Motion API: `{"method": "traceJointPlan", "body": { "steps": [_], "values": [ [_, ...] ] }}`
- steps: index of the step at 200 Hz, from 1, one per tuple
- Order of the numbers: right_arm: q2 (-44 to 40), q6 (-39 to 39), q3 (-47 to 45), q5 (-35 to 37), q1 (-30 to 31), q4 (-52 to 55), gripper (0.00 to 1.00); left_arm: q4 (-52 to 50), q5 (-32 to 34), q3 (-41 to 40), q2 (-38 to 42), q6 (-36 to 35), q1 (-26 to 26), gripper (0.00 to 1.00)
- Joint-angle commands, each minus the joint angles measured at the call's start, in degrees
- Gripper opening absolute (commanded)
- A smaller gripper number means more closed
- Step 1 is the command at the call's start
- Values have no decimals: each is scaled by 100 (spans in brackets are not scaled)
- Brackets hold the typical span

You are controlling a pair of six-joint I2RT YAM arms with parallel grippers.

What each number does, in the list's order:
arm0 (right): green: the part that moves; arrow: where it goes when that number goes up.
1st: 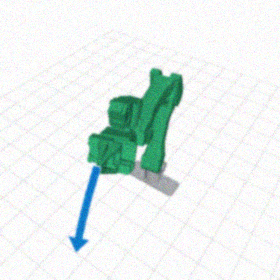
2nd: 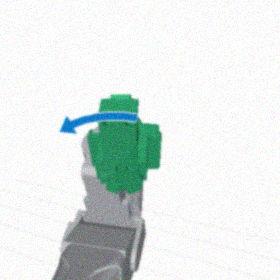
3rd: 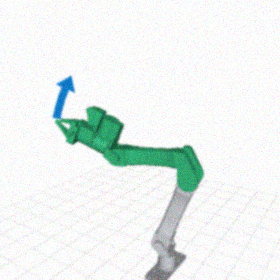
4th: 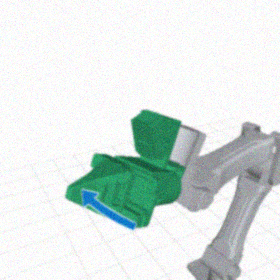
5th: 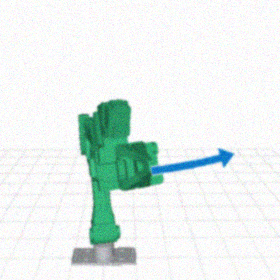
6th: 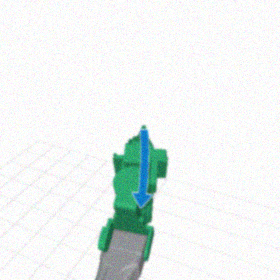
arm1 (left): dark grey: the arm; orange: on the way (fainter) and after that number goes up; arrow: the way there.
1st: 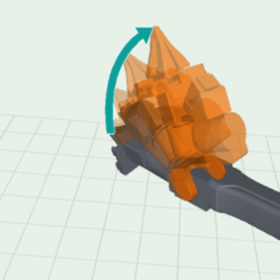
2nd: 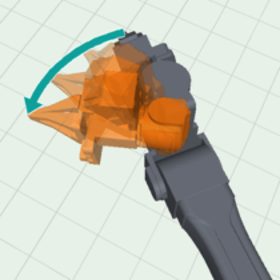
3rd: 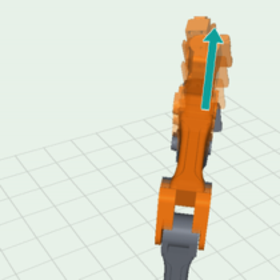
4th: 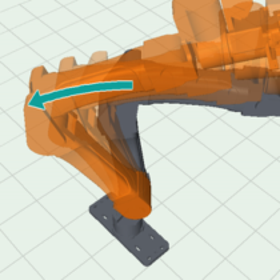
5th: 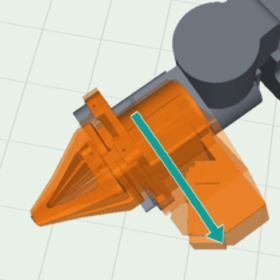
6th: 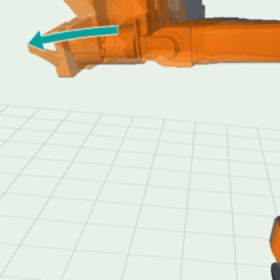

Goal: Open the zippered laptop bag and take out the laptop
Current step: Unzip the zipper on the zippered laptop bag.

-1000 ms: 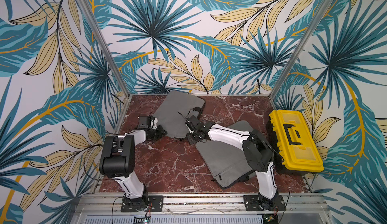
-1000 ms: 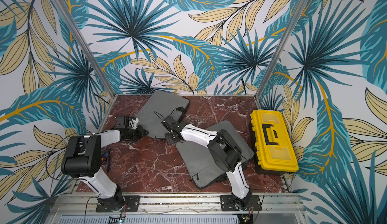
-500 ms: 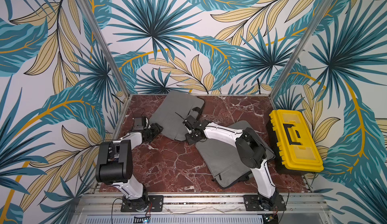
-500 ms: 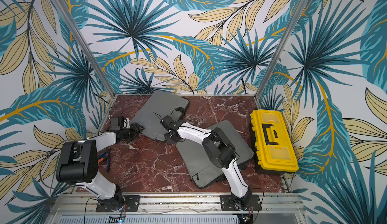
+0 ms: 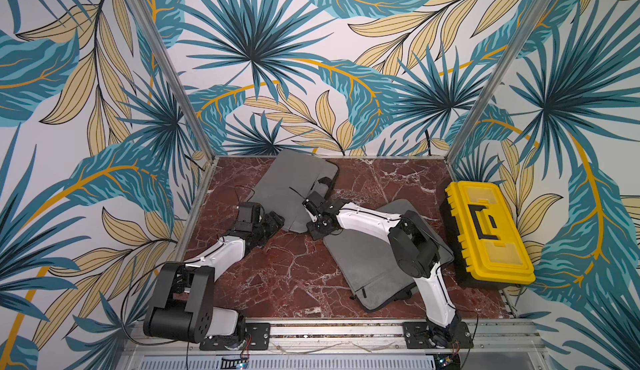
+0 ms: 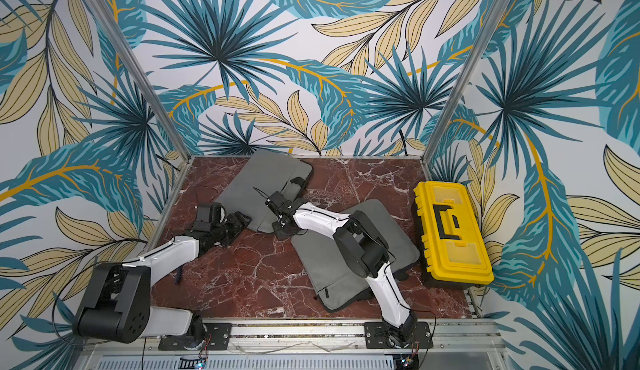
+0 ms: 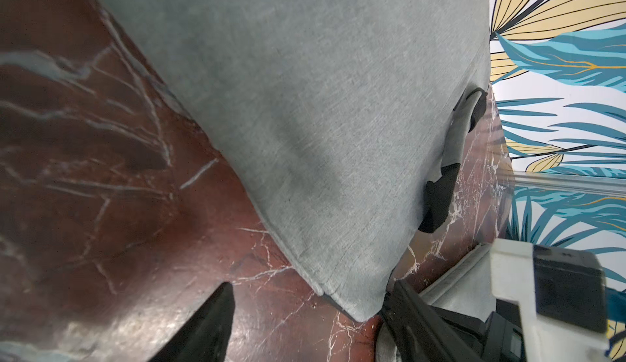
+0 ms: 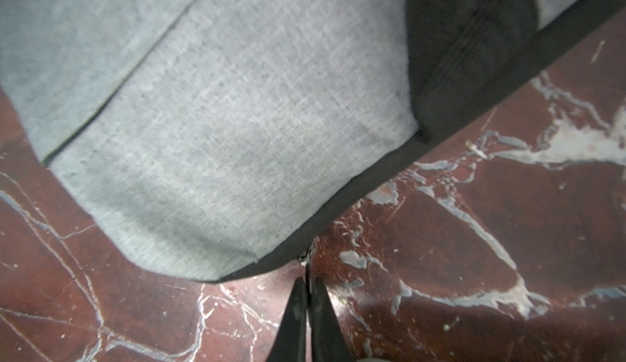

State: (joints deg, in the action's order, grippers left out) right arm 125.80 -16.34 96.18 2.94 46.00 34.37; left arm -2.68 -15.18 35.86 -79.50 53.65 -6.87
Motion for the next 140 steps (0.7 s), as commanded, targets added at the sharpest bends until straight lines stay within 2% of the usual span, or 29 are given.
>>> {"method": "traceJointPlan", "body": {
  "steps": [1,30,56,101,140],
  "values": [
    [203,128,67,-22,-29,62,10,163,173,-176,-42,190,-92,75],
    [250,148,68,-52,-29,70,18,203,186,-123,-153,214,-204,75],
    [293,139,59,-57,-29,61,21,274,157,-105,-270,273,-283,75],
    [366,140,72,49,-36,26,17,383,104,-53,-469,391,-505,74],
    [385,155,59,31,-29,0,12,537,73,-27,-653,547,-706,67]
  ]
}}
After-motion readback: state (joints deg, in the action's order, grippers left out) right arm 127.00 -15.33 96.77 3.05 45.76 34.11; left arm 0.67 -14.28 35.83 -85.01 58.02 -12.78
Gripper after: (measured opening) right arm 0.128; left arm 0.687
